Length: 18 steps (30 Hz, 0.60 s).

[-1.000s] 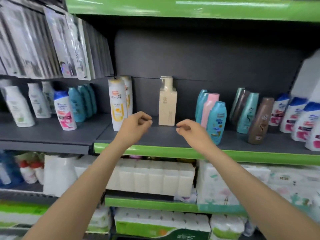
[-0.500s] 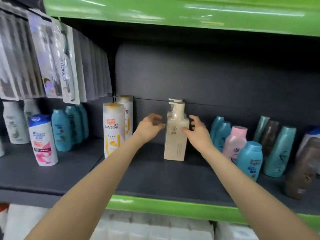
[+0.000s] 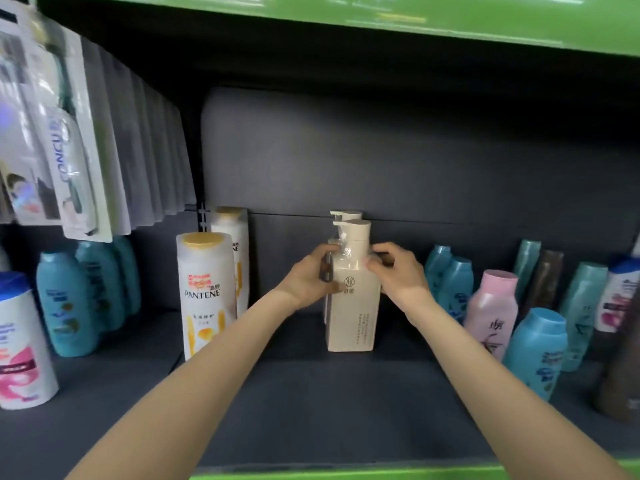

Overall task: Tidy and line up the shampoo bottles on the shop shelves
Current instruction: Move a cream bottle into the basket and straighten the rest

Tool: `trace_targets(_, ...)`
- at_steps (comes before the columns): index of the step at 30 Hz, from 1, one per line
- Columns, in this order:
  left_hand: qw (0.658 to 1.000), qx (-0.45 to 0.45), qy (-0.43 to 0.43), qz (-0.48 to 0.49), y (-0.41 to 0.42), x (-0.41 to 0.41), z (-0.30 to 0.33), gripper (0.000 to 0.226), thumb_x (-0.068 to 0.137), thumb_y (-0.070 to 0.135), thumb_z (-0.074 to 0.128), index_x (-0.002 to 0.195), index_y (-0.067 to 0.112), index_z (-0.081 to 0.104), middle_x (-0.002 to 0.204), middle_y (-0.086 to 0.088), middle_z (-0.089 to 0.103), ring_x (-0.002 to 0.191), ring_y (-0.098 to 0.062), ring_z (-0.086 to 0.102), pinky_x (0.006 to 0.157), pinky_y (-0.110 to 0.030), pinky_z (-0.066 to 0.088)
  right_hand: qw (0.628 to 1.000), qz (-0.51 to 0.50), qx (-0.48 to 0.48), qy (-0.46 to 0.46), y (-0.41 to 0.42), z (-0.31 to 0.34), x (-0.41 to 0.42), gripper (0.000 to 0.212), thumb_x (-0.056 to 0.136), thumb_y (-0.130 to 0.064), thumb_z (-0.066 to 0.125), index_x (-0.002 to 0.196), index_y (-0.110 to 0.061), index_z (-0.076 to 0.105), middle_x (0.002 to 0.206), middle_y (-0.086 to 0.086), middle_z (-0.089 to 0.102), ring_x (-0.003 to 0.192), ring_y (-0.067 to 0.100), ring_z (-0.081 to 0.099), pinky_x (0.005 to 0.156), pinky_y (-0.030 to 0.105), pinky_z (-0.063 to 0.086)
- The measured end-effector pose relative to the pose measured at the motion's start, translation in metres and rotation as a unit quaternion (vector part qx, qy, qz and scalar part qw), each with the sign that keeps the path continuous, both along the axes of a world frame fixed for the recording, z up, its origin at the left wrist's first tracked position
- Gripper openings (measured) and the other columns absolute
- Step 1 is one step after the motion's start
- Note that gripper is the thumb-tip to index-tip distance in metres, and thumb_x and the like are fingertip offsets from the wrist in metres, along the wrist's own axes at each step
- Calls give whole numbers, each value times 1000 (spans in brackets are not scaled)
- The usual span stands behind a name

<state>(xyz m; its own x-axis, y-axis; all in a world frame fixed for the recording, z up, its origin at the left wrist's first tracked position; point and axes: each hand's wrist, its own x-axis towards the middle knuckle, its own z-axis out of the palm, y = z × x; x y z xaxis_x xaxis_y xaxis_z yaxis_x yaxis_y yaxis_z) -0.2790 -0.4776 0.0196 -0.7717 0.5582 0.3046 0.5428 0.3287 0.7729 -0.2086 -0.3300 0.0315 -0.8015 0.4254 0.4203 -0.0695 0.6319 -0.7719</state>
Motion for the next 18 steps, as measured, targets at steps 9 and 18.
trace_targets(9,993,111,12,30,-12,25,-7,60,75,19,76,128,30,49,103,2,59,97,-12,55,78,-6,44,989,90,-86,84,-1,-30,33,45,87,-10,64,125,-31,54,118,-4,63,109,12,59,98,34,48)
trace_targets(18,942,266,-189,-77,-41,47,5,54,83,6,66,131,22,49,114,-12,62,104,-21,64,85,-40,56,970,176,-151,74,-8,-28,57,50,82,-16,68,124,-38,51,99,4,69,95,13,65,81,27,50)
